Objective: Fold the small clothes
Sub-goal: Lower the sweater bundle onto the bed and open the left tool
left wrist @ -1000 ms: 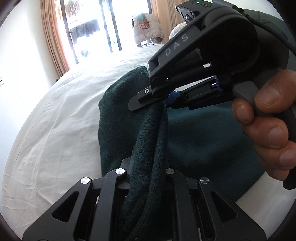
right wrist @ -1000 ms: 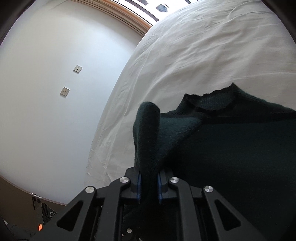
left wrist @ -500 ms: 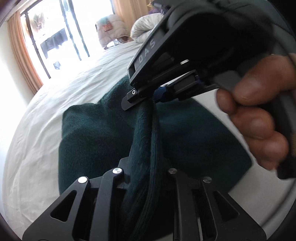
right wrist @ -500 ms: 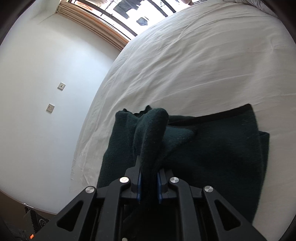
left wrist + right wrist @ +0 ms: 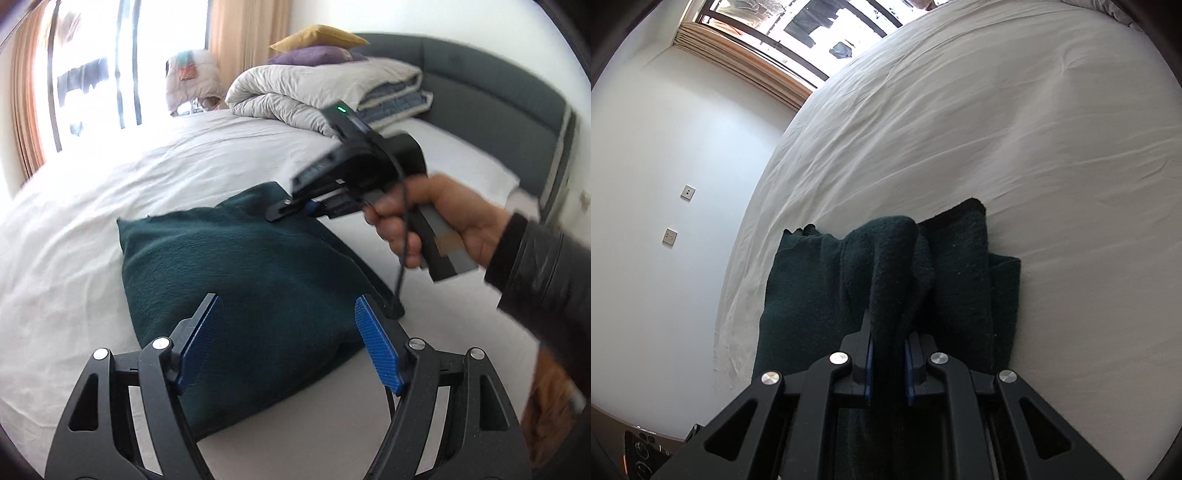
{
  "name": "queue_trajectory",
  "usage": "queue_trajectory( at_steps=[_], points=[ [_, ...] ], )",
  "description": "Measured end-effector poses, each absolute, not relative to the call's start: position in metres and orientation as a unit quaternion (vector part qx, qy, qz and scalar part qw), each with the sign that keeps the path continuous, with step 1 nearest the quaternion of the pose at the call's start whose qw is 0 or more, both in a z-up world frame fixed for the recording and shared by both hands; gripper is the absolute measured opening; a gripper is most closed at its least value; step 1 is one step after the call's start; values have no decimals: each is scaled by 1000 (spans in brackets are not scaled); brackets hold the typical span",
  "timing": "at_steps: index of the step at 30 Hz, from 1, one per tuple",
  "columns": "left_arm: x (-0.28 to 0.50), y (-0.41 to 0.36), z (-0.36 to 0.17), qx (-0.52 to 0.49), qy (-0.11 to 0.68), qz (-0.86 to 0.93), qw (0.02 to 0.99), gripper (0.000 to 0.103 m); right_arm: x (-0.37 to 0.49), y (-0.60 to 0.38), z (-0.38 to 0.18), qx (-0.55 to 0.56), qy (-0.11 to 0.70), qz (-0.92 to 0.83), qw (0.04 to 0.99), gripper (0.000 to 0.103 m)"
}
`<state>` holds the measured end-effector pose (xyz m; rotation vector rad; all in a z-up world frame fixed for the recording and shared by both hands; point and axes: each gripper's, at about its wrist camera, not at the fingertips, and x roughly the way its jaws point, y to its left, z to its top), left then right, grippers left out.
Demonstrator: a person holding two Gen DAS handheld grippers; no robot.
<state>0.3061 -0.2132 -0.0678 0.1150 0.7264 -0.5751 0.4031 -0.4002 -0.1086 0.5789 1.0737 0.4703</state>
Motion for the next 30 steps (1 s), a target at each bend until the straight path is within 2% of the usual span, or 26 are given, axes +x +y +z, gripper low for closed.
queue_trajectory(
  at_steps=[6,15,20,23,25,30],
  points=[
    [364,-193,-95,65,395,-256,880,73,403,-409,-125,283,498,207,793,14],
    [371,-192,-85,55,347,-258,900,73,396,-426,-121,282,479,191,809,14],
    [377,-171,-83,36,346,-236,907,73,395,-422,-120,303,474,205,801,14],
    [399,-172,-107,69,389,-220,892,73,386,-414,-130,327,486,216,781,22],
    [405,-172,-114,74,382,-214,896,73,374,-411,-132,354,480,239,766,34],
    [415,-169,-118,74,378,-219,896,73,344,-385,-138,342,493,257,757,36]
  ],
)
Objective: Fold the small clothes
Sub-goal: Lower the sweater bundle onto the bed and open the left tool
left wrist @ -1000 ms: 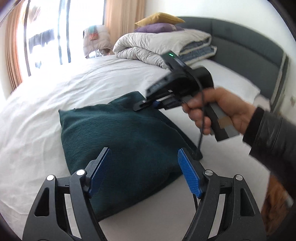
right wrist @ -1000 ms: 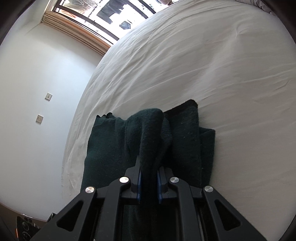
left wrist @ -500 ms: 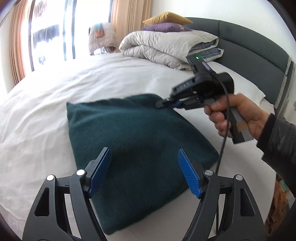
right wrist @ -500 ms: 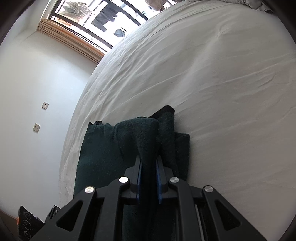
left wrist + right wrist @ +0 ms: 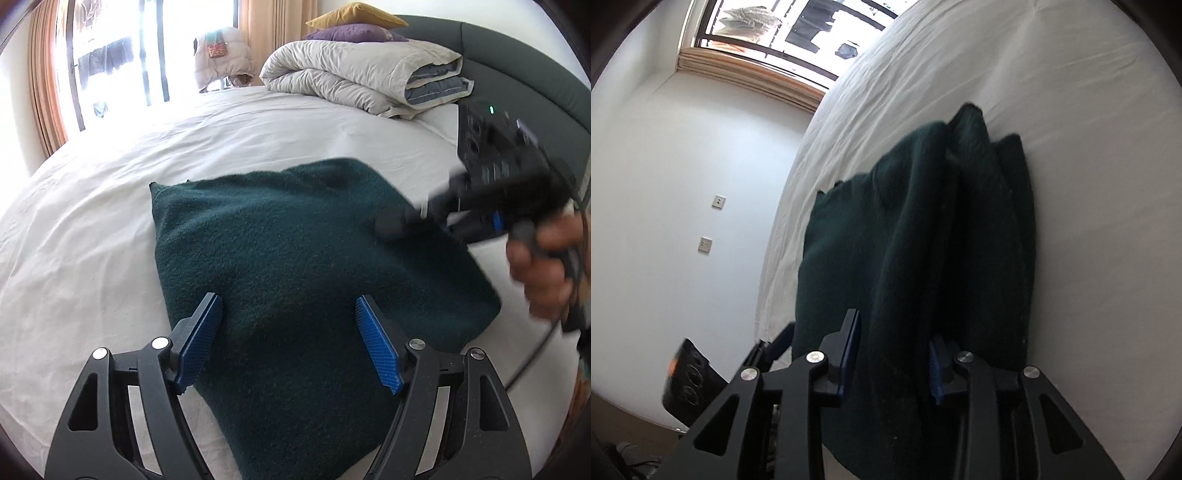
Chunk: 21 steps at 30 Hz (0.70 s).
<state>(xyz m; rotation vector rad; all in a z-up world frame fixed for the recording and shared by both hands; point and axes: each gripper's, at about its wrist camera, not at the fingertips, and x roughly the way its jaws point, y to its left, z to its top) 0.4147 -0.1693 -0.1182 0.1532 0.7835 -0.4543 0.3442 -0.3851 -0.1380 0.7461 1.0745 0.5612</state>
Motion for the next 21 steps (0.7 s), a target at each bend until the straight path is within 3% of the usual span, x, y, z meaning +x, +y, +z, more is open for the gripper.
queue_trajectory(
  at_steps=[3,8,13,21],
  points=[
    [421,-170,-116,76,373,-220,898,73,343,-387,-138,341,489,236,767,17],
    [429,-203,-131,160,390,-221,879,74,334,-394,-127,317,467,215,797,15],
    [440,-207,-121,136,413,-236,869,64,326,-406,-110,307,444,207,816,15],
    [433,-217,-126,151,409,-239,868,64,326,-417,-129,312,468,186,806,14]
  ],
)
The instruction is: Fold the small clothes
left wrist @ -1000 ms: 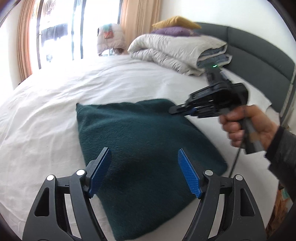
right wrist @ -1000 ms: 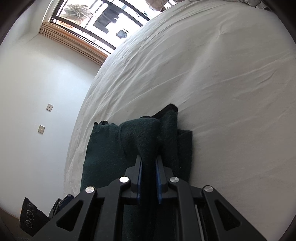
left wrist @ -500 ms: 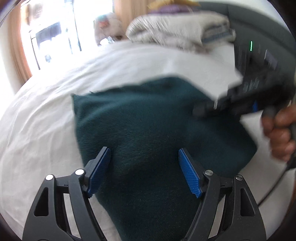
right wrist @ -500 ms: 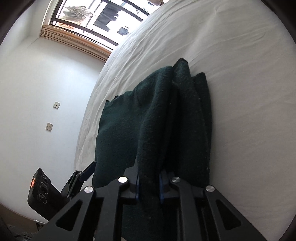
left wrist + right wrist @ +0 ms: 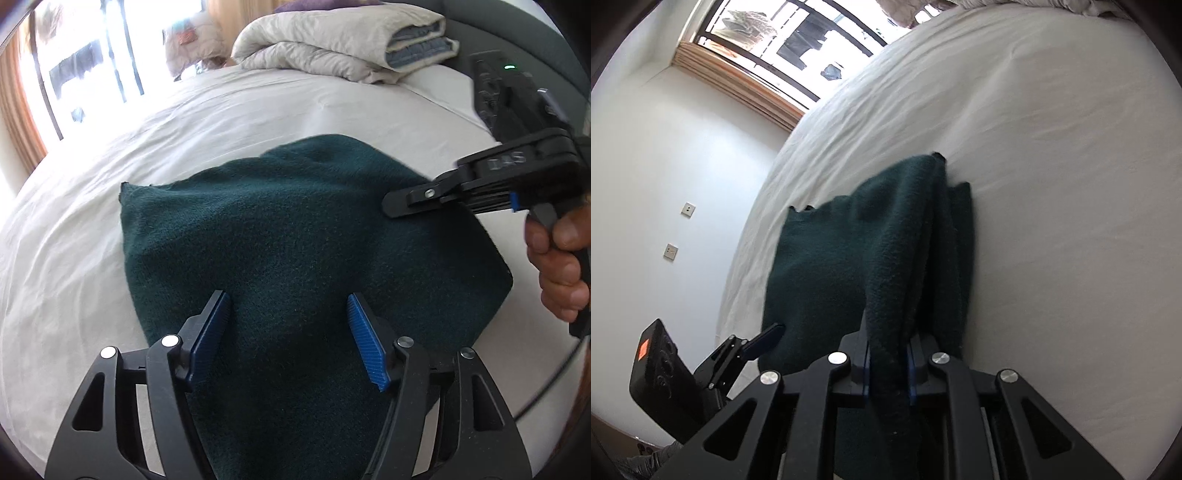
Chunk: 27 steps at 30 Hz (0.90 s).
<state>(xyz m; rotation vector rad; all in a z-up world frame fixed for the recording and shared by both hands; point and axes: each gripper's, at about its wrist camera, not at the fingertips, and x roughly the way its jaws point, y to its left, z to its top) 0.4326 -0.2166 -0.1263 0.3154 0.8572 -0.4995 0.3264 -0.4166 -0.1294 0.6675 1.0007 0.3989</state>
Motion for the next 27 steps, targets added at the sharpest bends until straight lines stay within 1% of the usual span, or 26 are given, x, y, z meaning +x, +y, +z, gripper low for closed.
queue_trajectory(
  at_steps=[3,7,9,11,14,15,16,18,20,21,22,24,27],
  points=[
    [428,-216,-128,152,402,-246,869,65,317,-426,-141,348,453,191,798,14],
    [428,-209,-119,128,403,-256,869,65,316,-429,-142,346,452,190,800,14],
    [427,-202,-107,110,386,-257,879,65,318,-432,-142,340,455,189,801,14],
    [431,-199,-103,116,377,-246,886,65,317,-435,-141,340,454,189,802,14],
    [445,-199,-125,139,407,-251,867,67,316,-436,-147,349,452,190,799,14],
    [444,-201,-133,160,401,-256,865,67,316,-437,-153,350,452,190,798,14],
    [442,-199,-135,161,392,-259,868,67,316,-436,-158,351,451,190,798,12],
    [440,-196,-135,148,393,-259,870,67,315,-440,-163,367,443,196,794,12],
    [439,-193,-137,143,390,-257,873,67,313,-441,-161,369,439,202,794,15],
    [437,-192,-138,143,387,-257,874,67,312,-441,-158,369,439,200,794,18],
    [435,-191,-139,142,384,-256,876,68,310,-443,-152,371,440,195,794,25],
    [437,-188,-141,134,384,-259,876,68,299,-450,-136,371,432,166,805,30],
    [438,-187,-143,127,384,-262,876,68,277,-457,-103,371,393,157,826,31]
  ],
)
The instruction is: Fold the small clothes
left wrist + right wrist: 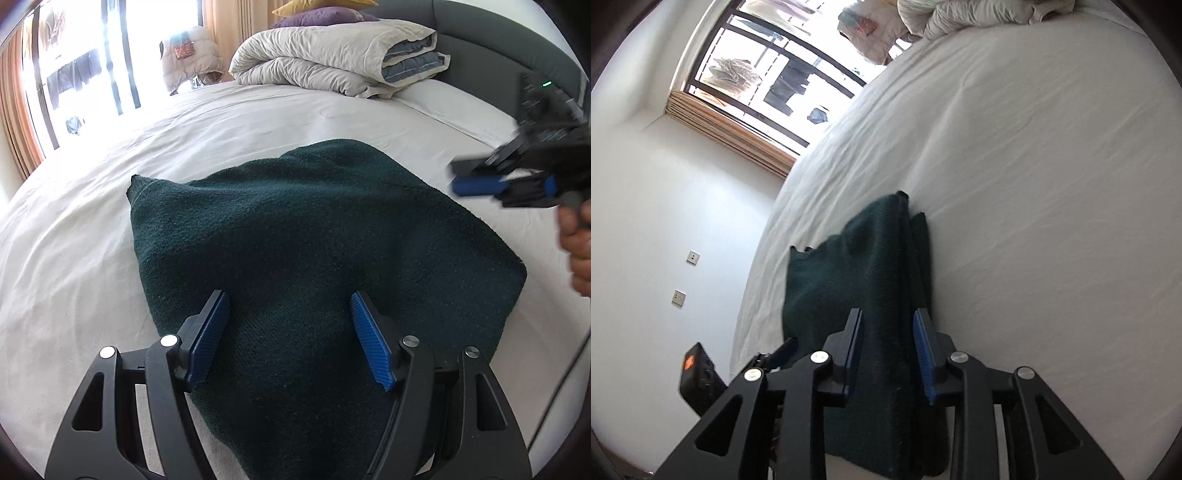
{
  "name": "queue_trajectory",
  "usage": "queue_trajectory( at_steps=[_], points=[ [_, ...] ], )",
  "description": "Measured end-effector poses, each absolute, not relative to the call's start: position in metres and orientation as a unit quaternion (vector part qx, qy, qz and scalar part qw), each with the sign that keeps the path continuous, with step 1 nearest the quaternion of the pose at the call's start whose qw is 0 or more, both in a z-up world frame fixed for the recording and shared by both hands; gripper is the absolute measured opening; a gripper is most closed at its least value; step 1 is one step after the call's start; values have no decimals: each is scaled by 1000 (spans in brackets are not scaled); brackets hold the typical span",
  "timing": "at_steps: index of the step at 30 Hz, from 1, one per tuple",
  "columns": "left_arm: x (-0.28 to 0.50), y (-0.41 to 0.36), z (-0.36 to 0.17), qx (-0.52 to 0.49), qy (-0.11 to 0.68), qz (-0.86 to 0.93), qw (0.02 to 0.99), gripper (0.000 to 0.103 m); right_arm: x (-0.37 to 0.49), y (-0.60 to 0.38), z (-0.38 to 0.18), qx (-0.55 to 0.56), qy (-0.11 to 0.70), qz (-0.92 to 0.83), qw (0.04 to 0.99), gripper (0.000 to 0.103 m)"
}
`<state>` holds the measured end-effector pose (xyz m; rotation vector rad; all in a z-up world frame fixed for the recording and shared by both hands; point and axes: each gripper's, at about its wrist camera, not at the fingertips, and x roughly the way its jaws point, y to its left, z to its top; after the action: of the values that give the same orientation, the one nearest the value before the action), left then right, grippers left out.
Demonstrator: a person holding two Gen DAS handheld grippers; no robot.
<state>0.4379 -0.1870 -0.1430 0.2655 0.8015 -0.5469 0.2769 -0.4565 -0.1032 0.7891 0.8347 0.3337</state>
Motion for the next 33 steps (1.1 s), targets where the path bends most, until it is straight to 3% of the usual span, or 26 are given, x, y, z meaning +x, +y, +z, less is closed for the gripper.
queue_trajectory(
  at_steps=[4,7,8,9,18,23,33],
  points=[
    [440,-190,-145,133,379,-259,878,68,270,-417,-88,349,401,228,816,31],
    [440,-188,-144,126,379,-261,879,68,278,-396,-116,342,441,231,797,30],
    [439,-187,-144,125,379,-262,879,68,279,-396,-130,343,459,213,791,21],
    [439,-187,-144,125,379,-262,879,68,278,-397,-143,337,469,196,792,0],
    [476,-168,-101,98,374,-238,891,68,246,-434,-173,368,389,217,816,0],
    [544,-163,-134,56,452,-216,864,63,242,-435,-175,355,377,214,828,0],
    [511,-129,-140,-4,419,-218,881,63,231,-439,-180,357,367,216,831,0]
  ],
)
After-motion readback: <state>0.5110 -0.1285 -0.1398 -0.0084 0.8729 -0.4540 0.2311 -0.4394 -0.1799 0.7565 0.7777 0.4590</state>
